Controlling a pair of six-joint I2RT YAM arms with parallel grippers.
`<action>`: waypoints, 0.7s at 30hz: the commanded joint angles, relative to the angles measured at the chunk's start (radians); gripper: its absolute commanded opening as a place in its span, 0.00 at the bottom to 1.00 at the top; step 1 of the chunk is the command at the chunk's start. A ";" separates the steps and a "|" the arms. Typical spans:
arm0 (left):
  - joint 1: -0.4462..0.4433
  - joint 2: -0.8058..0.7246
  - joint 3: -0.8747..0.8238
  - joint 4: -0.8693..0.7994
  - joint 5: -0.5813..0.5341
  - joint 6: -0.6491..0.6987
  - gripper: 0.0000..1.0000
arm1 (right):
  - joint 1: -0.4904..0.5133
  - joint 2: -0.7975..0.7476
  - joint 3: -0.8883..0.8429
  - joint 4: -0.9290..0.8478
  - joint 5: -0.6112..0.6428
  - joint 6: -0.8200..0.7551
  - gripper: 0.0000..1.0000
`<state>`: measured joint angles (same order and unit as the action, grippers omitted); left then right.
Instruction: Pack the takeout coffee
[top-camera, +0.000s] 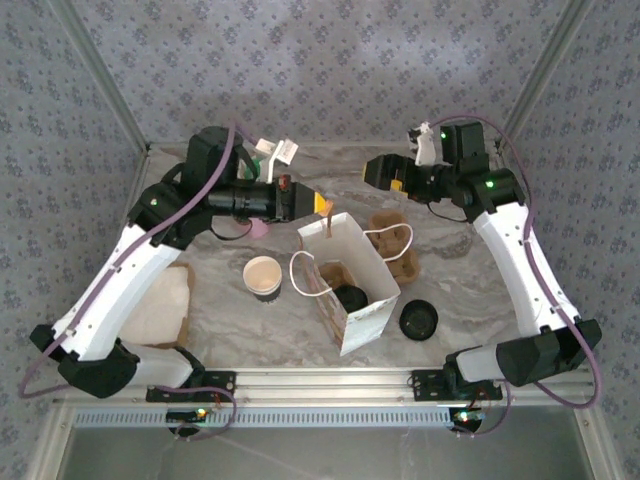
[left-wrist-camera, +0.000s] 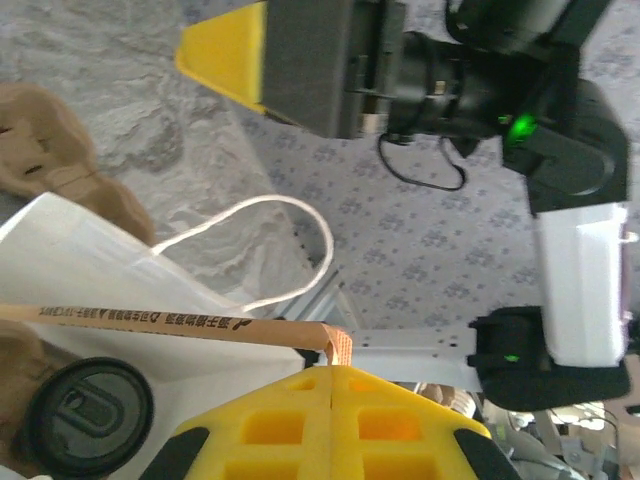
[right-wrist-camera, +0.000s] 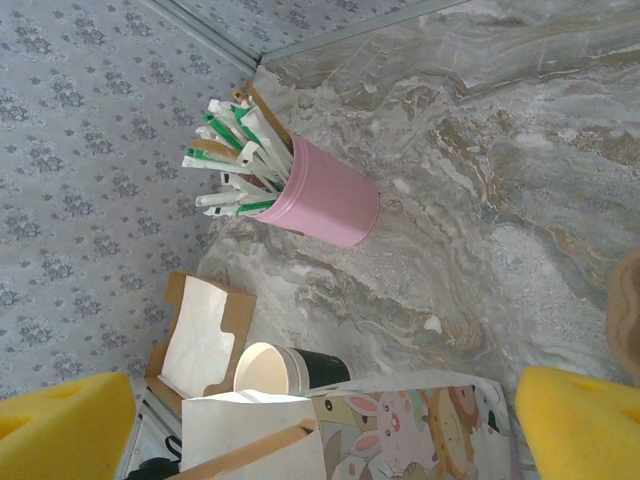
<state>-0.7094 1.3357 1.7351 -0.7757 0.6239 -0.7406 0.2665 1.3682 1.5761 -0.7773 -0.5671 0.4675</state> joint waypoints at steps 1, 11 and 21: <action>-0.006 0.022 -0.021 -0.081 -0.080 0.054 0.00 | -0.012 -0.017 -0.017 0.015 -0.029 0.006 1.00; -0.006 0.146 -0.055 -0.181 -0.207 0.129 0.00 | -0.013 0.031 -0.071 0.070 -0.046 0.007 1.00; 0.001 0.232 0.034 -0.222 -0.266 0.176 0.46 | 0.004 0.155 -0.008 0.072 -0.063 -0.023 1.00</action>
<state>-0.7090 1.5635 1.7164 -0.9699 0.3824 -0.5892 0.2626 1.4967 1.5223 -0.7097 -0.5999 0.4633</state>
